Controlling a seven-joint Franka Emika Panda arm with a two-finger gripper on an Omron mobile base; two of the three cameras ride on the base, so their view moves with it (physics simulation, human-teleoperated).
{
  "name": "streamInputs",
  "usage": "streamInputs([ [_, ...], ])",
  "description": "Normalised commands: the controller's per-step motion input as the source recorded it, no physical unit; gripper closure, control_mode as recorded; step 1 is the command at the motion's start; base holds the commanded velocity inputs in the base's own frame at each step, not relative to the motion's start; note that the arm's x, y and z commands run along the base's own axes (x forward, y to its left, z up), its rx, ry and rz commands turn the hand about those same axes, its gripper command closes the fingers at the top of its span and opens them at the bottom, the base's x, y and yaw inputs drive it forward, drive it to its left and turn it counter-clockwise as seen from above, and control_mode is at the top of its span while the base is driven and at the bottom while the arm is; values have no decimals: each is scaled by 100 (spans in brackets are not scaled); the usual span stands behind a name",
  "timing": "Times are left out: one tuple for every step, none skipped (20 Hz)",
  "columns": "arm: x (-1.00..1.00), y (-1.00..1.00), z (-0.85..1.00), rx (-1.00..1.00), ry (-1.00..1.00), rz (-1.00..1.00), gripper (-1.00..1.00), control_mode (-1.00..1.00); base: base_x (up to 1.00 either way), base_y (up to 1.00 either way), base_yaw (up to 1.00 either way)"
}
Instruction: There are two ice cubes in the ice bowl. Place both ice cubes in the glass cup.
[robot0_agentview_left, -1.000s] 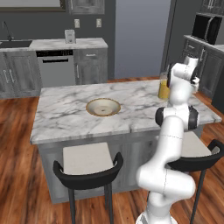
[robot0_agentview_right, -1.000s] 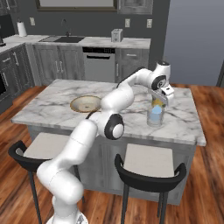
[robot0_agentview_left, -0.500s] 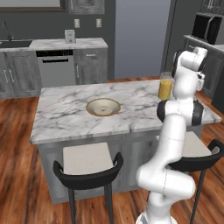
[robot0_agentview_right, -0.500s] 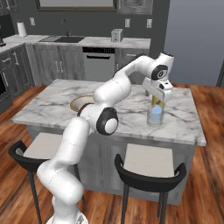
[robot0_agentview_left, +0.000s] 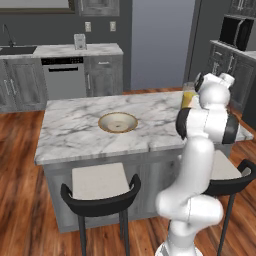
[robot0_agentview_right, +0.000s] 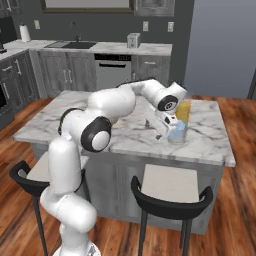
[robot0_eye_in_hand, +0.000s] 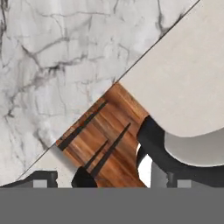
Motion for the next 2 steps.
streamInputs([
  [-100, 100, -100, 8, -17, 1, -100, -100, 0, 0, 0],
  [-100, 100, -100, 7, -17, 0, -100, -100, 0, 0, 0],
])
